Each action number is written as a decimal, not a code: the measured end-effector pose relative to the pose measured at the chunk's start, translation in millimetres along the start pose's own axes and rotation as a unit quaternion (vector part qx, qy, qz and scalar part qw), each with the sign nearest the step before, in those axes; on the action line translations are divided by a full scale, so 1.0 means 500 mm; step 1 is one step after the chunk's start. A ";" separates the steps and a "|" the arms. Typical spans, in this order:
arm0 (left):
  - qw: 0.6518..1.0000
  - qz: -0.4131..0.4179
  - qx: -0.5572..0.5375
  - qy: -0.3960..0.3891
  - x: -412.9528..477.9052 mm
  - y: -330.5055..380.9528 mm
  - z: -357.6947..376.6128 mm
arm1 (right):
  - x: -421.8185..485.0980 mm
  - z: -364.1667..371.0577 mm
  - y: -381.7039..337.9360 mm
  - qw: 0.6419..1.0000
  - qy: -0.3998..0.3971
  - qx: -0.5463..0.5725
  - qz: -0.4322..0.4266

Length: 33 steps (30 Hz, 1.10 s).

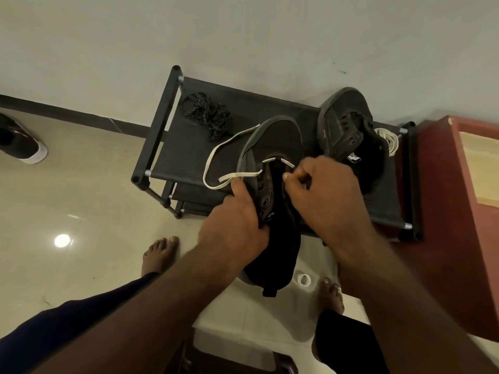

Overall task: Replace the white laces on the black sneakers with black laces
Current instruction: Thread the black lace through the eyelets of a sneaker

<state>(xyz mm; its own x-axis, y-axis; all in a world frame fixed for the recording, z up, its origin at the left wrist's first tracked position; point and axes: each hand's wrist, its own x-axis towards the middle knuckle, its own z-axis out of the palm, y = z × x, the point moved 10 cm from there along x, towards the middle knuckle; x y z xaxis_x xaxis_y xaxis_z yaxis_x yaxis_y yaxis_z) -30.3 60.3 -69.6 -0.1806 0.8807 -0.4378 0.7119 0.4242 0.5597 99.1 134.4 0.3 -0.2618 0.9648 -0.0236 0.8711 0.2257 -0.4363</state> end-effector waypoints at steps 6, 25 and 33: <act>1.000 -0.001 -0.011 0.029 0.000 0.010 -0.024 | -0.003 -0.013 0.040 0.995 -0.037 0.067 0.061; 0.993 0.118 -0.005 0.016 0.026 0.050 -0.126 | -0.040 0.063 0.023 0.990 0.053 0.124 0.034; 0.934 0.318 0.065 0.150 0.039 0.164 -0.071 | -0.047 0.068 0.035 0.981 0.063 0.181 0.023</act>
<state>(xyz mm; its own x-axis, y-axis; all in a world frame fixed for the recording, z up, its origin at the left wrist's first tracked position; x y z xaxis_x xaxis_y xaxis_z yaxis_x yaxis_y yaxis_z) 0.5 119.5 -7.2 0.1376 0.9736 0.1820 0.8126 -0.2160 0.5413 106.3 111.3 -37.2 -0.1516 0.9872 0.0503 0.6703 0.1401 -0.7287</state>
